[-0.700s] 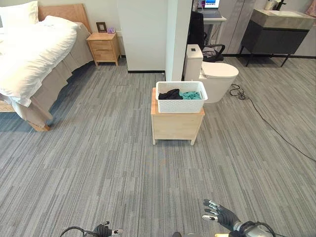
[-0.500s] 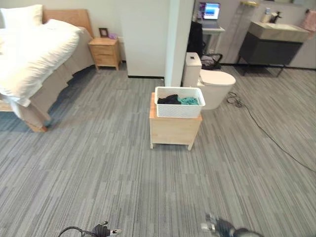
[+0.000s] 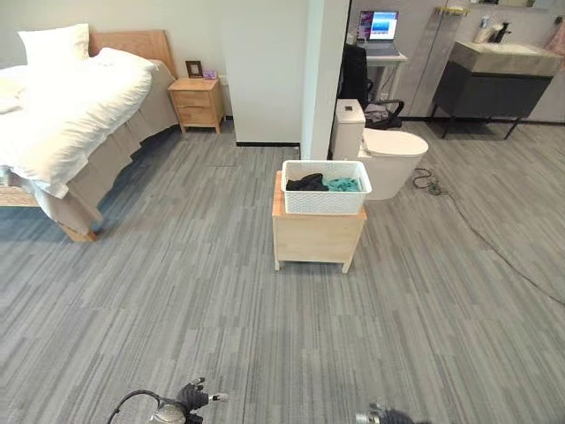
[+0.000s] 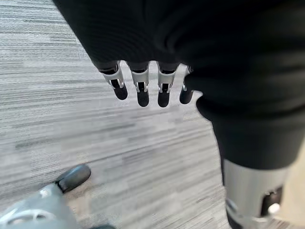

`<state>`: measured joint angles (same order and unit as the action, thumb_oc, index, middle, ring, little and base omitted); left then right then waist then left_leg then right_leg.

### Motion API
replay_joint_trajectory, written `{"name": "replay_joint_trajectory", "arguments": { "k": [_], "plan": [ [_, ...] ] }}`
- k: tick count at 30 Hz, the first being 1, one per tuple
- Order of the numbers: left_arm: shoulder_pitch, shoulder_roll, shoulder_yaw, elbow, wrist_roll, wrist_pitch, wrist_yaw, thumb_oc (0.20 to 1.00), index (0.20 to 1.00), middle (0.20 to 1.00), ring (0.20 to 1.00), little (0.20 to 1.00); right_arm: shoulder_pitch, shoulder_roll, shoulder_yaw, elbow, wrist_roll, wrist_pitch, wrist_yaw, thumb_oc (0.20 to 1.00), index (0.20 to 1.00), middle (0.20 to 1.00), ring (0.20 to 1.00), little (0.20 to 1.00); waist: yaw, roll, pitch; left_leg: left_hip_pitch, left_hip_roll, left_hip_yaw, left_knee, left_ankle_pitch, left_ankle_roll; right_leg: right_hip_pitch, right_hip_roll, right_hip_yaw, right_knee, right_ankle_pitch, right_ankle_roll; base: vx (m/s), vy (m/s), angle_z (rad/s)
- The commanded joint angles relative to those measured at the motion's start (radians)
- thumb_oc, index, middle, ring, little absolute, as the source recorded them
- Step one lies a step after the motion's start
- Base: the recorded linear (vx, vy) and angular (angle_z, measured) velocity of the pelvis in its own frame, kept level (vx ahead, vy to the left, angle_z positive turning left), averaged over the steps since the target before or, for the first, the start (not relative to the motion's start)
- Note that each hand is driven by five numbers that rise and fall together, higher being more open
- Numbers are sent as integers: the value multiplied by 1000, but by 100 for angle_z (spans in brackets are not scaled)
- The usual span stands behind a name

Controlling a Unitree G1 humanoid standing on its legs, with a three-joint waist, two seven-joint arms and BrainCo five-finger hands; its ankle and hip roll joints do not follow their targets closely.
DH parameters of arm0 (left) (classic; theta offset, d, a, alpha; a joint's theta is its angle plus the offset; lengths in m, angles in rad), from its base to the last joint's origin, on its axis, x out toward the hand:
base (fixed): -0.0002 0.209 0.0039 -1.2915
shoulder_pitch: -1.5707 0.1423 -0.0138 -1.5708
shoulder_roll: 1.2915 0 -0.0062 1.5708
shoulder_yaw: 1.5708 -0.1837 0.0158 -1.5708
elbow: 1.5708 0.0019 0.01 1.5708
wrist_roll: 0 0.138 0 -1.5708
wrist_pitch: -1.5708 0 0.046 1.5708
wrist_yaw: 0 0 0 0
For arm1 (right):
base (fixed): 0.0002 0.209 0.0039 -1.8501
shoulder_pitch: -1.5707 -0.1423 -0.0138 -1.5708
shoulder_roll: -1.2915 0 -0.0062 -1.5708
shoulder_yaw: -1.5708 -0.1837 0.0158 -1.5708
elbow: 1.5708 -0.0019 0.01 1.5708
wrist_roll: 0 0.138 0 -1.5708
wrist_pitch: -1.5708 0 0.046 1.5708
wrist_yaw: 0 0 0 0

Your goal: Grab the laundry basket,head to the washer,open it,put in the laundry and shut it.

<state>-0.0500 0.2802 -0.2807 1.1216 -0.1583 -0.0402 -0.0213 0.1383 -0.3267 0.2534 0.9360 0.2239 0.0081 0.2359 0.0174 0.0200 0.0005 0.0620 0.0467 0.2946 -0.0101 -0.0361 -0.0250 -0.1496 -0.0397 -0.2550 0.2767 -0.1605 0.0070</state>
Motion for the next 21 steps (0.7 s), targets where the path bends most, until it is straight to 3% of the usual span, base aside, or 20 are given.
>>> {"name": "replay_joint_trajectory", "arguments": {
  "k": [1,5,21],
  "plan": [
    [-56,11,34,30,-22,-59,17,1000,1000,1000,1000,1000,-95,-6,5,61,29,-66,-60,1000,1000,1000,1000,1000,-6,-59,-11,21,-48,2,-77,8,-1,192,-90,-80,-357,267,150,24,40,-4],
    [-74,-3,-5,48,-3,-74,16,1000,1000,1000,1000,1000,-147,20,11,273,52,-83,-70,1000,1000,1000,1000,1000,15,-47,-21,20,-54,-17,-77,2,3,196,-97,-93,-359,266,152,32,38,9],
    [-88,-28,-26,138,30,-59,-4,1000,1000,1000,1000,1000,-165,12,5,415,24,-75,-67,1000,1000,1000,1000,1000,24,-38,-30,12,-61,-31,-77,3,3,200,-103,-110,-364,266,154,6,7,4]
  ]
}}
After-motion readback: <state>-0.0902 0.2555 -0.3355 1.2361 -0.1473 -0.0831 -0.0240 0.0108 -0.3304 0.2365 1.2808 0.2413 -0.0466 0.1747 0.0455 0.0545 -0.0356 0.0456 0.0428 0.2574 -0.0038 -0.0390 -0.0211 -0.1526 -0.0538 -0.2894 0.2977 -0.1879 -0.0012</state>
